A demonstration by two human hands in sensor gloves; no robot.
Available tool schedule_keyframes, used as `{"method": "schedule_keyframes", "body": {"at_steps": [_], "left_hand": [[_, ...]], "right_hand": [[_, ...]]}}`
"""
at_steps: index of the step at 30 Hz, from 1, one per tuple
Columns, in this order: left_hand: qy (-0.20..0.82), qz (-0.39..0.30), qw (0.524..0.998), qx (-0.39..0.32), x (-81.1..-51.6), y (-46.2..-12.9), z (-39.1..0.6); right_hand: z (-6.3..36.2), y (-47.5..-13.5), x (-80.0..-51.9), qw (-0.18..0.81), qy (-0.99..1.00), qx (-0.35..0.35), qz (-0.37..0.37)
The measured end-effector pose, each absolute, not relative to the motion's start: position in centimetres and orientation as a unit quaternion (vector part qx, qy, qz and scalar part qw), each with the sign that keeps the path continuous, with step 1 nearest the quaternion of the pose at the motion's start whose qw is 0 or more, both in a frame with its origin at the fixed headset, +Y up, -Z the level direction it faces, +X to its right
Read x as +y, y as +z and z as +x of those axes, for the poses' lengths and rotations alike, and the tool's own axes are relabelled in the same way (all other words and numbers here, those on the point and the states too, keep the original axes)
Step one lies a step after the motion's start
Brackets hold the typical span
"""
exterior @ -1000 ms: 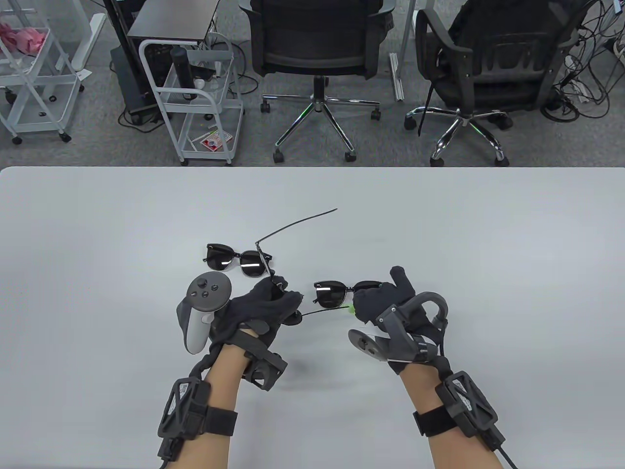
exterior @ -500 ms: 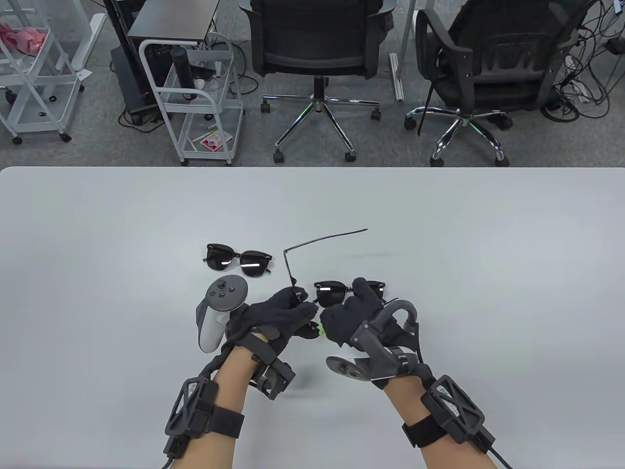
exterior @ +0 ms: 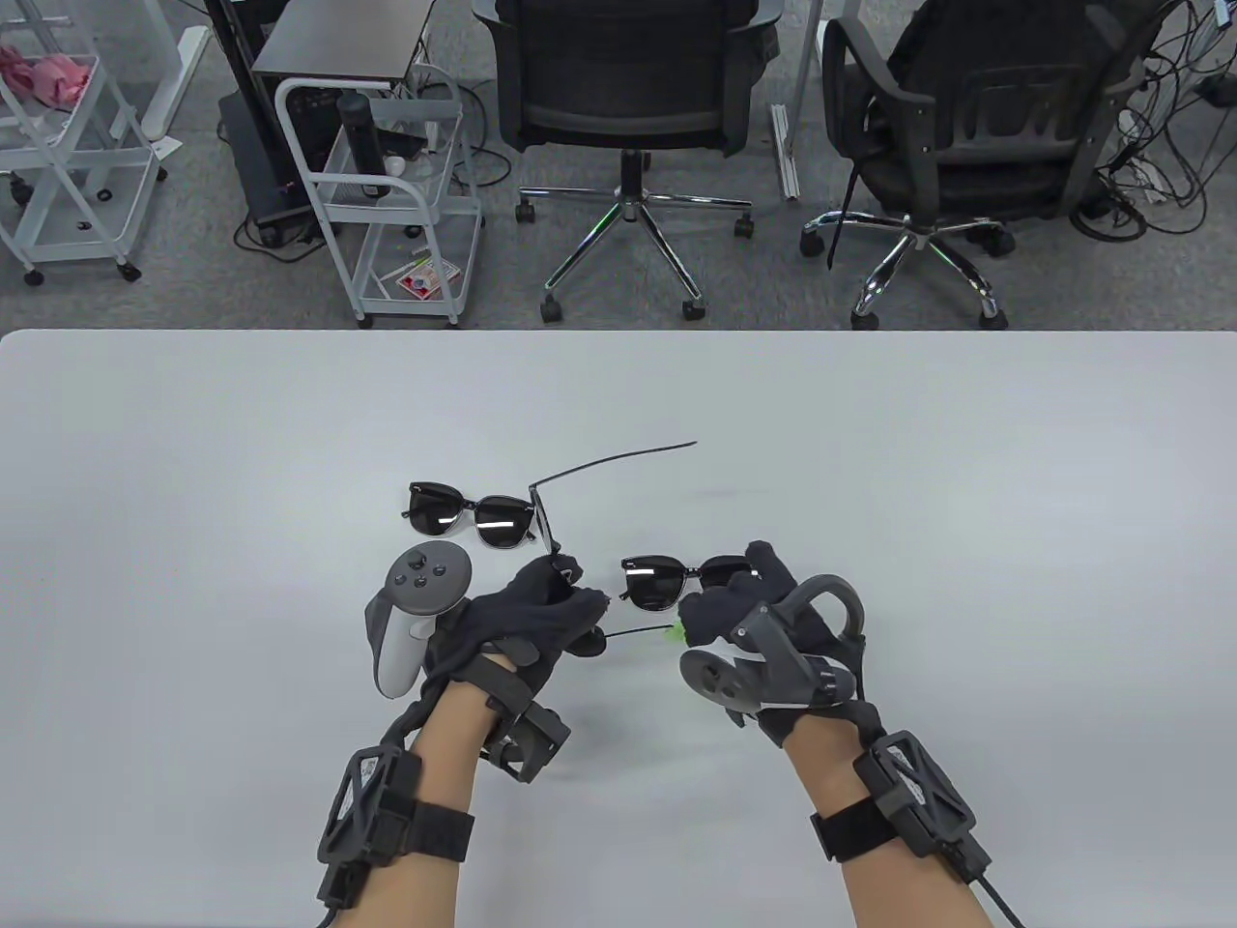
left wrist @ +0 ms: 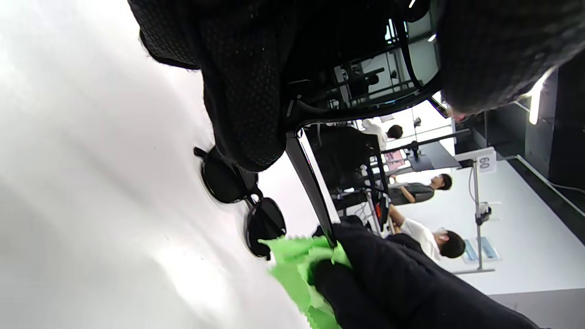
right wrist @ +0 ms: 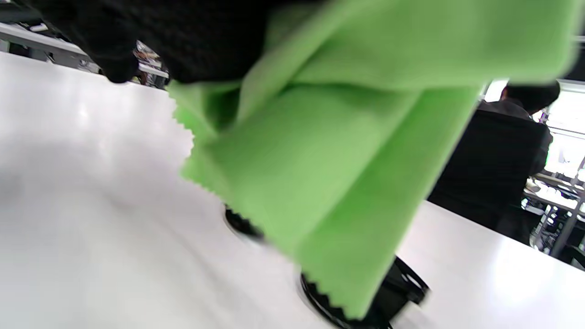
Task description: Dust sunglasses
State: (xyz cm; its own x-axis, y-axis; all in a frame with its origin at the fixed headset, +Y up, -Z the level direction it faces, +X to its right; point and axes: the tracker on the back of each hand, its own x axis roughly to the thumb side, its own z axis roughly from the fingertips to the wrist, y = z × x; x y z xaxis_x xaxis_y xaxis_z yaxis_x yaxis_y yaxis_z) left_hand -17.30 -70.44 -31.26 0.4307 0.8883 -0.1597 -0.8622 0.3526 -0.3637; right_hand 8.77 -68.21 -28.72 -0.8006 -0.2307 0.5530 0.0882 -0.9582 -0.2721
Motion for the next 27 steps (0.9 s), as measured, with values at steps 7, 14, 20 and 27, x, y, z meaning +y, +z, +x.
{"method": "schedule_keyframes", "body": {"at_steps": [7, 14, 20, 27], "left_hand": [[0.465, -0.216, 0.857, -0.040, -70.9, -31.4, -17.0], [0.467, -0.182, 0.865, -0.004, -70.7, -31.5, -17.9], [0.478, -0.143, 0.866, 0.025, -70.5, -31.4, -18.8], [0.496, -0.140, 0.857, 0.025, -70.6, -31.5, -18.8]], "right_hand": [[9.2, -28.1, -67.5, 0.038, -0.937, 0.156, -0.311], [9.7, -26.4, -64.2, -0.079, -0.924, 0.213, -0.306], [7.6, -26.7, -65.8, -0.088, -0.929, 0.082, -0.350], [5.9, -27.3, -69.3, -0.055, -0.916, -0.119, -0.380]]}}
